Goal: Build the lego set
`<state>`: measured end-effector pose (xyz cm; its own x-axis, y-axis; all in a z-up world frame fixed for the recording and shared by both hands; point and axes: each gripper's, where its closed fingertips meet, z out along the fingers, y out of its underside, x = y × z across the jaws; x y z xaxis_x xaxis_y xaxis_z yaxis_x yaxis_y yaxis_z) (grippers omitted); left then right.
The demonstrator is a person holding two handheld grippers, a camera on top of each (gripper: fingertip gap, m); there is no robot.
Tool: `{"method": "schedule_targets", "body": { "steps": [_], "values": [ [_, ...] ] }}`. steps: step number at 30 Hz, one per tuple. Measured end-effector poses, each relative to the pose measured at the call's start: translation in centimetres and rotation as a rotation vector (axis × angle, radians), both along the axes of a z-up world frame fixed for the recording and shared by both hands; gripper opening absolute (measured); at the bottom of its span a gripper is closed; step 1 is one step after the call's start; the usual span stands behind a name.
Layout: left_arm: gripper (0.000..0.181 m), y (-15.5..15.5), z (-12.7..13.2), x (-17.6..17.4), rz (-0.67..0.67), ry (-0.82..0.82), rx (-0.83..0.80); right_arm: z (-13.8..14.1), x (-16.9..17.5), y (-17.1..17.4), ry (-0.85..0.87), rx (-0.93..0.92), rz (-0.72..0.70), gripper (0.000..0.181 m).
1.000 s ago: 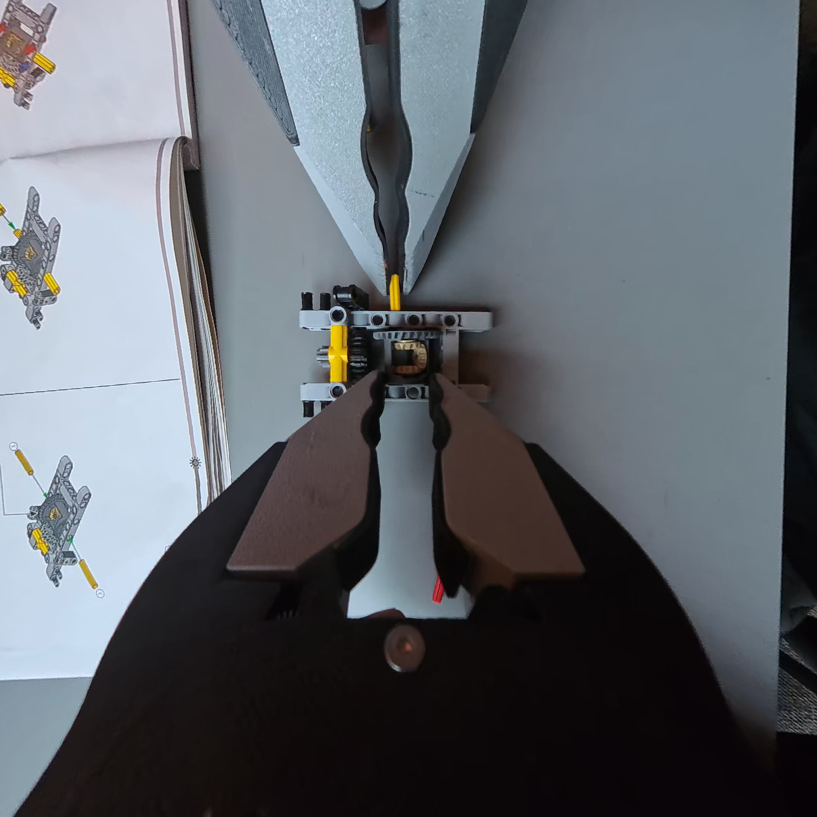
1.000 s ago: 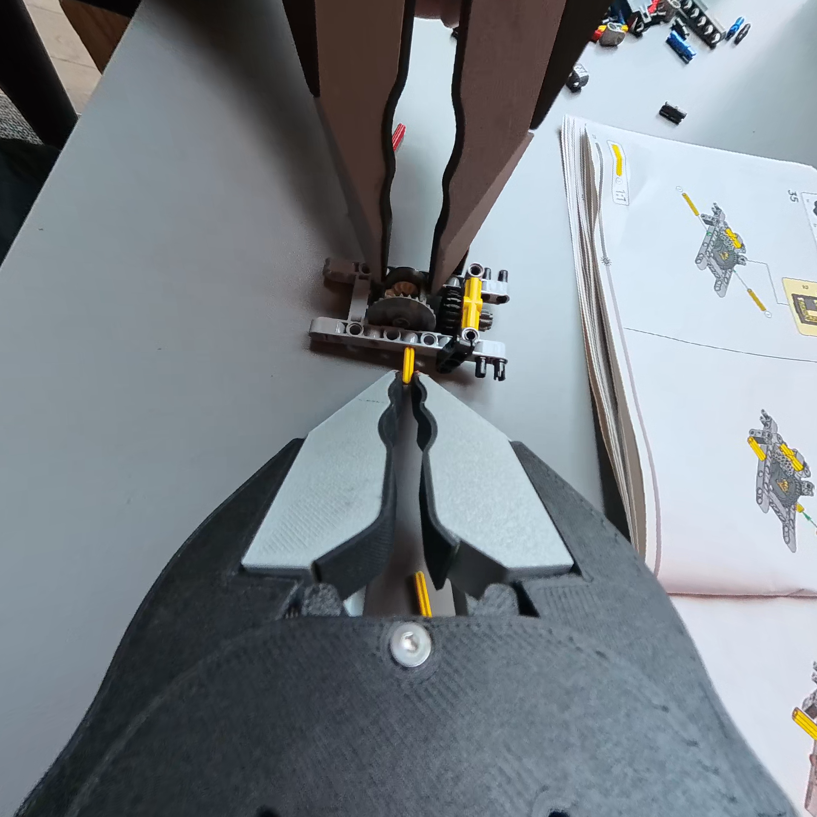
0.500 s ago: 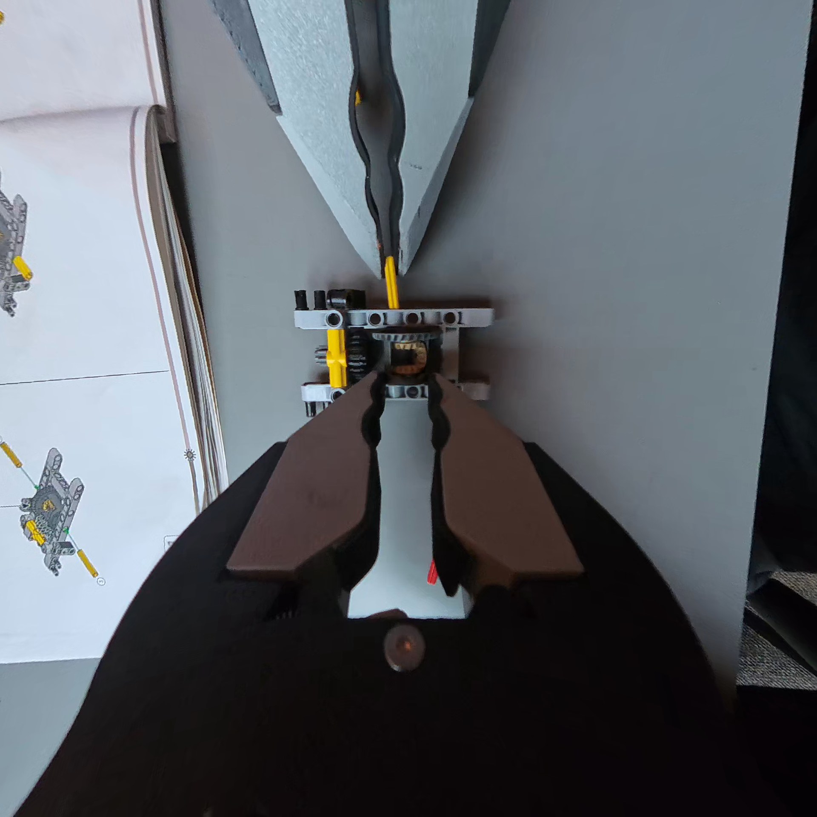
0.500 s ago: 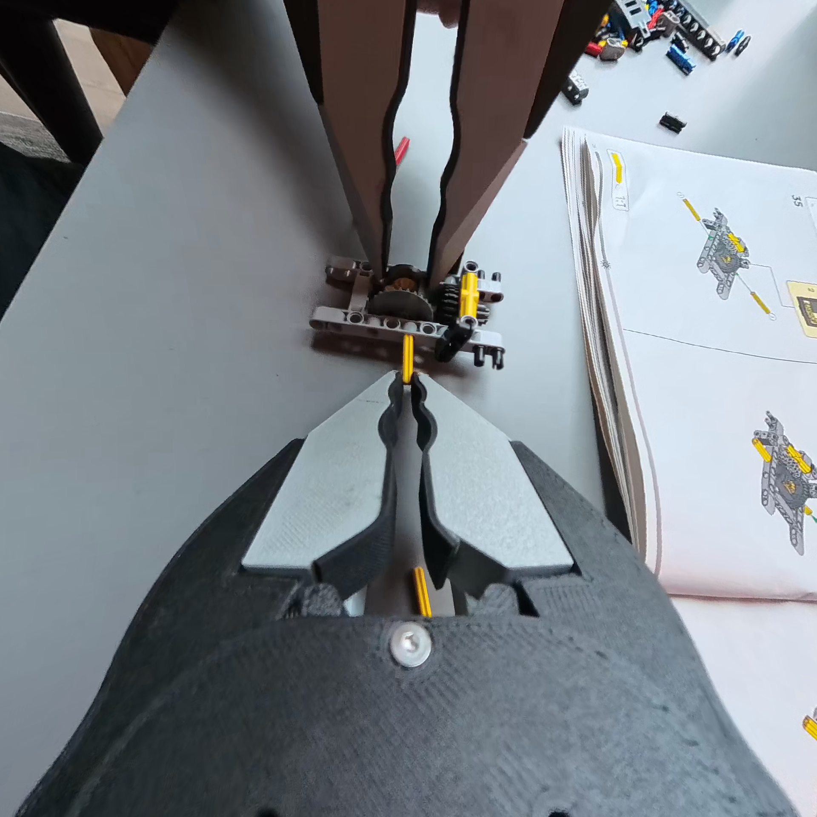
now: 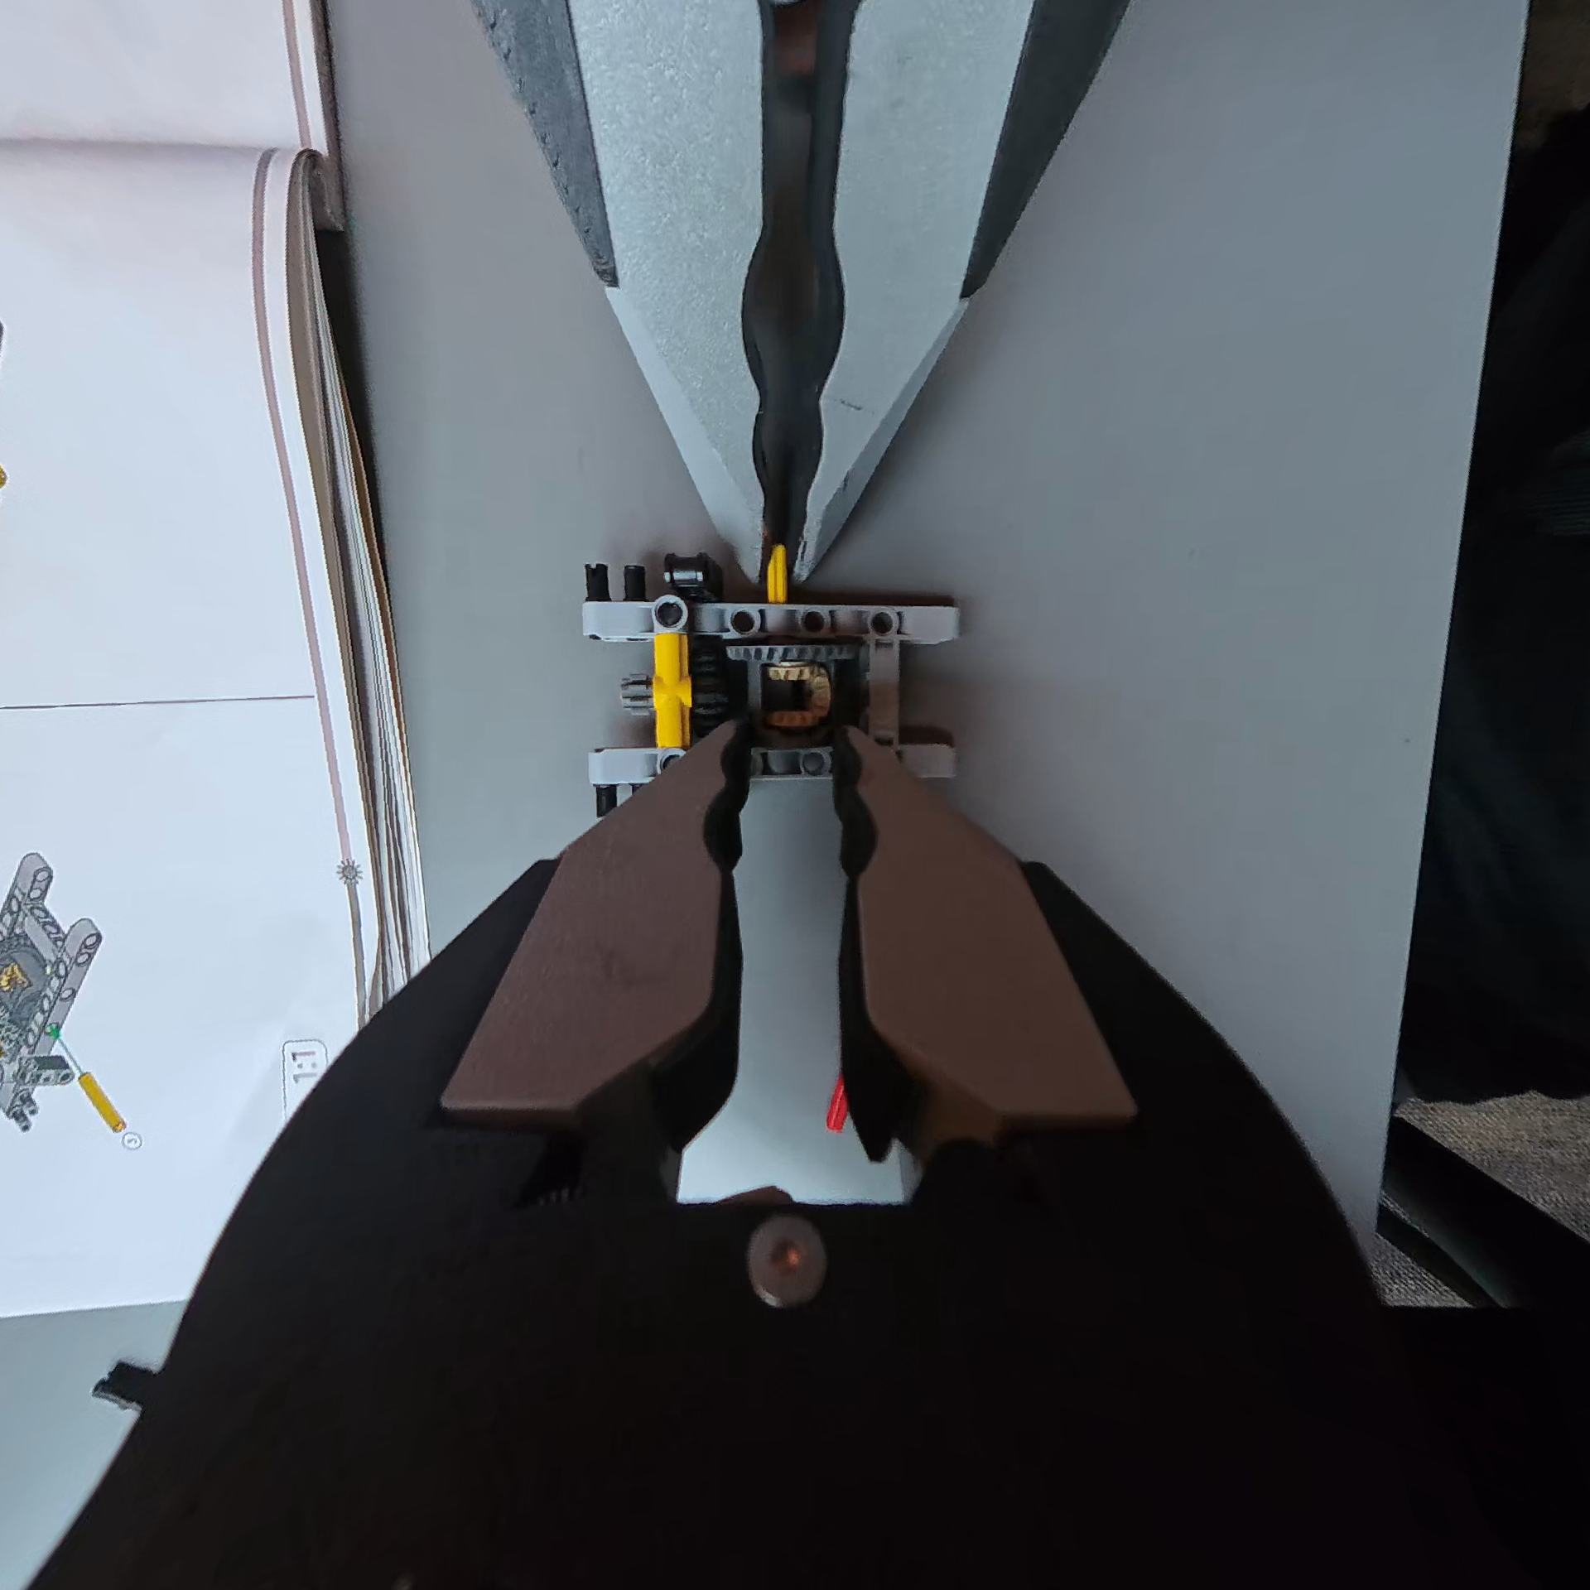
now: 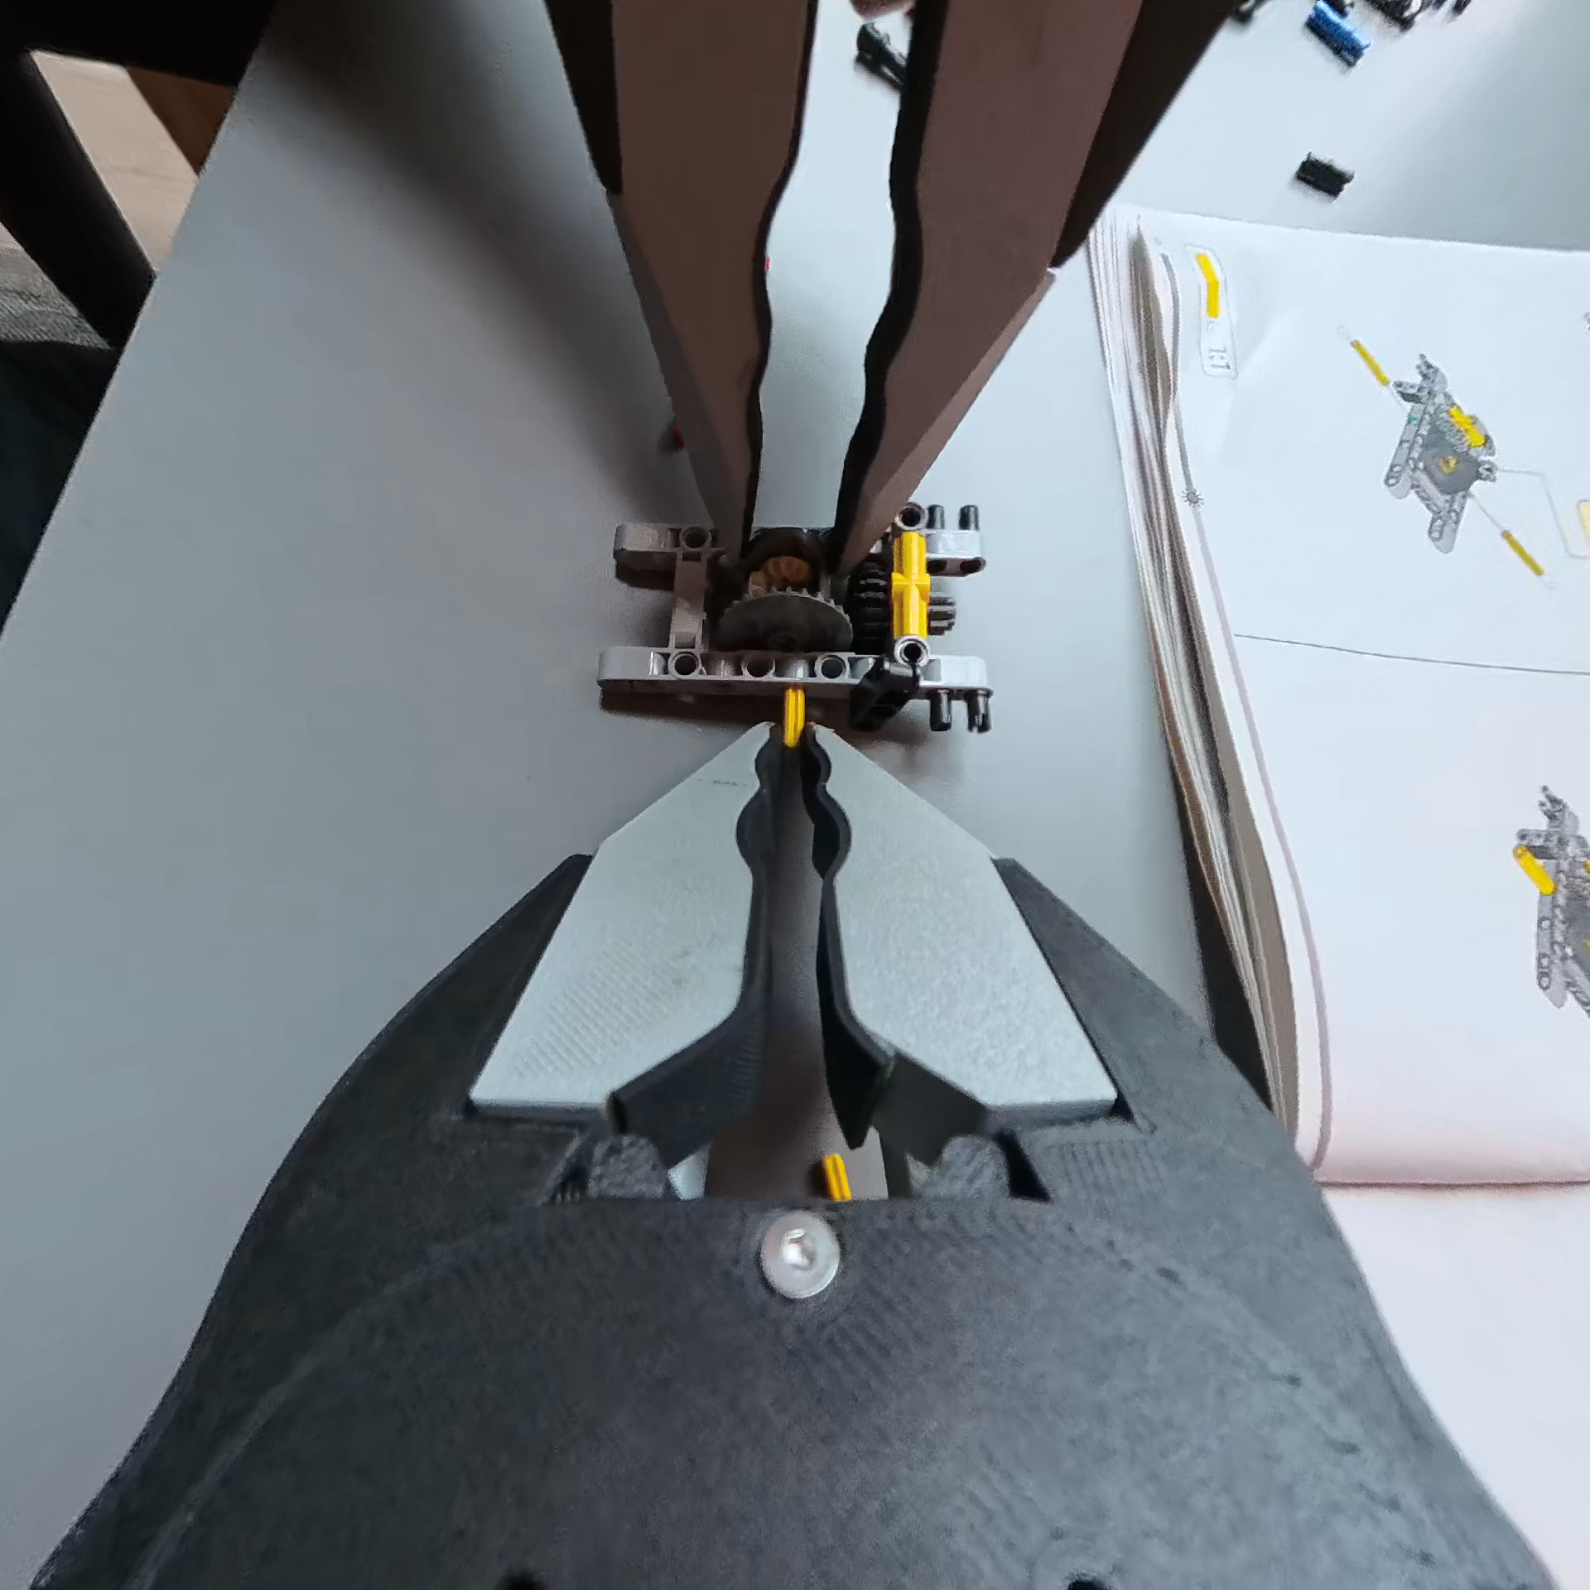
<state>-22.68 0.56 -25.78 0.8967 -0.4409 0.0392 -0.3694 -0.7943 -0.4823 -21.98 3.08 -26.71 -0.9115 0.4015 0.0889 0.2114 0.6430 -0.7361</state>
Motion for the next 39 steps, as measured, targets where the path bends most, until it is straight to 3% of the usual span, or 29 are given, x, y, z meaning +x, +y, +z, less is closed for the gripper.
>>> {"method": "schedule_targets", "body": {
  "steps": [12,17,24,26,28,31,36,39],
  "values": [
    [0.016,-0.8,0.0,-0.8,0.033,0.017,-0.022,0.0,-1.0,-0.6,0.117,0.068,-0.016,0.001],
    [0.016,-0.7,-0.1,-0.9,0.052,-0.016,0.002,0.2,-1.3,-0.9,0.142,0.066,-0.022,0.011],
    [0.016,-0.4,-0.1,-0.7,0.091,-0.047,0.029,1.3,-0.7,0.2,-0.083,-0.107,-0.235,0.068],
    [0.016,-0.4,-0.1,-0.7,0.106,-0.061,0.035,1.7,-0.4,0.3,-0.174,-0.197,-0.345,0.073],
    [0.016,-0.3,-0.1,-0.7,0.125,-0.076,0.040,1.8,0.0,0.0,-0.272,-0.301,-0.432,0.059],
    [0.016,-0.2,-0.1,-0.5,0.156,-0.095,0.044,1.8,0.7,-1.3,-0.425,-0.453,-0.450,0.049],
    [0.016,-0.3,0.0,-0.2,0.209,-0.118,0.053,1.0,0.7,-1.8,-0.592,-0.492,-0.425,0.011],
    [0.016,-0.4,0.2,-0.4,0.264,-0.133,0.073,1.1,0.6,-1.7,-0.634,-0.532,-0.425,0.008]
  ]
}}
